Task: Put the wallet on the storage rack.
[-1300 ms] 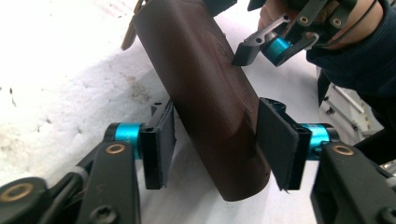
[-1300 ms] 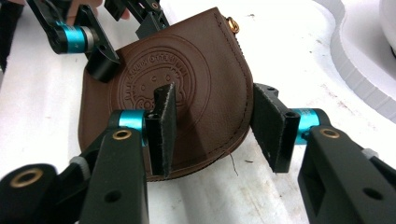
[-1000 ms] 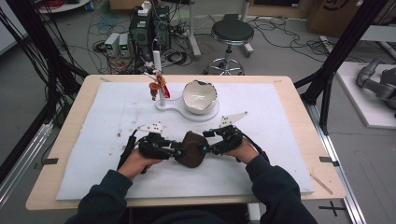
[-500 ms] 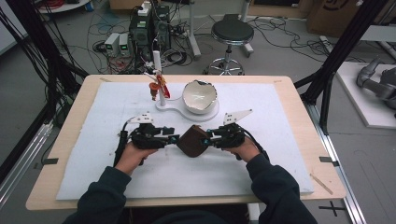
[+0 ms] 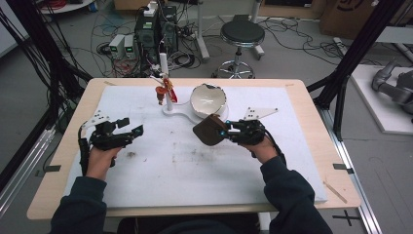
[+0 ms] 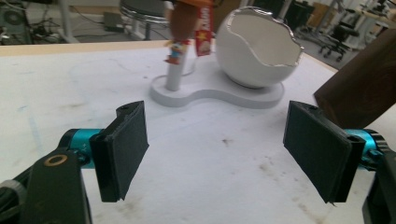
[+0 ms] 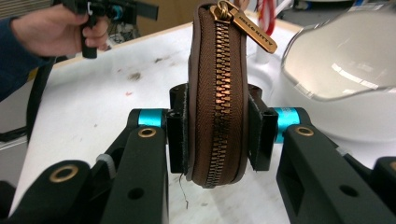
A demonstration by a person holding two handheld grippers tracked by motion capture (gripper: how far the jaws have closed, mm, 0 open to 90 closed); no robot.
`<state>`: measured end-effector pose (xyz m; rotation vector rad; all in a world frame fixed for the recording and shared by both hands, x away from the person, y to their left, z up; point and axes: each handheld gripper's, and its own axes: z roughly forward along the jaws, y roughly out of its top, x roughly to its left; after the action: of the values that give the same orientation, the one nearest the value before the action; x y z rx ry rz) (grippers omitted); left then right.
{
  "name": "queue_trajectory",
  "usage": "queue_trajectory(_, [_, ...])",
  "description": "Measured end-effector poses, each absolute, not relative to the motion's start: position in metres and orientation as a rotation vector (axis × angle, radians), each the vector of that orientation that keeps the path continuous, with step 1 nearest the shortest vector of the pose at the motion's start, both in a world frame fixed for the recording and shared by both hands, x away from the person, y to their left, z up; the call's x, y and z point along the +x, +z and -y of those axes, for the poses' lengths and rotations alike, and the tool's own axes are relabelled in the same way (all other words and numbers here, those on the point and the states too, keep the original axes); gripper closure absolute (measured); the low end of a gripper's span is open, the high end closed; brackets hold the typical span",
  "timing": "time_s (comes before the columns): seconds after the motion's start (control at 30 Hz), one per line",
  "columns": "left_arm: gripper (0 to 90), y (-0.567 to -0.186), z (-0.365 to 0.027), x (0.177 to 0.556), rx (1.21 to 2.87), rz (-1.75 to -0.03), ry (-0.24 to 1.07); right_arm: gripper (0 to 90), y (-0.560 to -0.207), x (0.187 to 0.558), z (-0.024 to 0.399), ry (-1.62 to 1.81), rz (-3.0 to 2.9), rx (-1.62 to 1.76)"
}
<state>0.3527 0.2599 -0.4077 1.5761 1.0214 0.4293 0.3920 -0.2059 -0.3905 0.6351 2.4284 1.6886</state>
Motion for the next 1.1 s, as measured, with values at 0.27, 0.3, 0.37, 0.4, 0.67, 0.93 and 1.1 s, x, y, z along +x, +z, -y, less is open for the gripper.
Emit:
queue_trajectory(0.27, [23.3, -0.414, -0.263, 0.354, 1.582, -0.988, 0.450, 66.7, -0.369, 0.406, 0.209, 1.698, -2.353, 0.633])
queue_trajectory(0.3, [23.9, -0.414, -0.263, 0.354, 1.583, -0.980, 0.451, 66.7, -0.365, 0.410, 0.210, 1.693, -2.349, 0.640])
queue_trajectory(0.37, [24.8, -0.414, -0.264, 0.354, 1.587, -0.964, 0.464, 66.7, -0.359, 0.416, 0.211, 1.689, -2.327, 0.640])
queue_trajectory(0.4, [24.8, -0.414, -0.264, 0.354, 1.582, -0.954, 0.467, 66.7, -0.357, 0.419, 0.211, 1.699, -2.311, 0.644])
queue_trajectory(0.67, [24.8, -0.415, -0.264, 0.354, 1.595, -0.943, 0.464, 66.7, -0.337, 0.449, 0.207, 1.655, -2.250, 0.647])
queue_trajectory(0.93, [24.8, -0.415, -0.265, 0.355, 1.583, -0.956, 0.448, 66.7, -0.343, 0.482, 0.195, 1.623, -2.226, 0.714])
queue_trajectory(1.1, [24.8, -0.416, -0.264, 0.355, 1.588, -0.956, 0.441, 66.6, -0.357, 0.498, 0.187, 1.583, -2.235, 0.739])
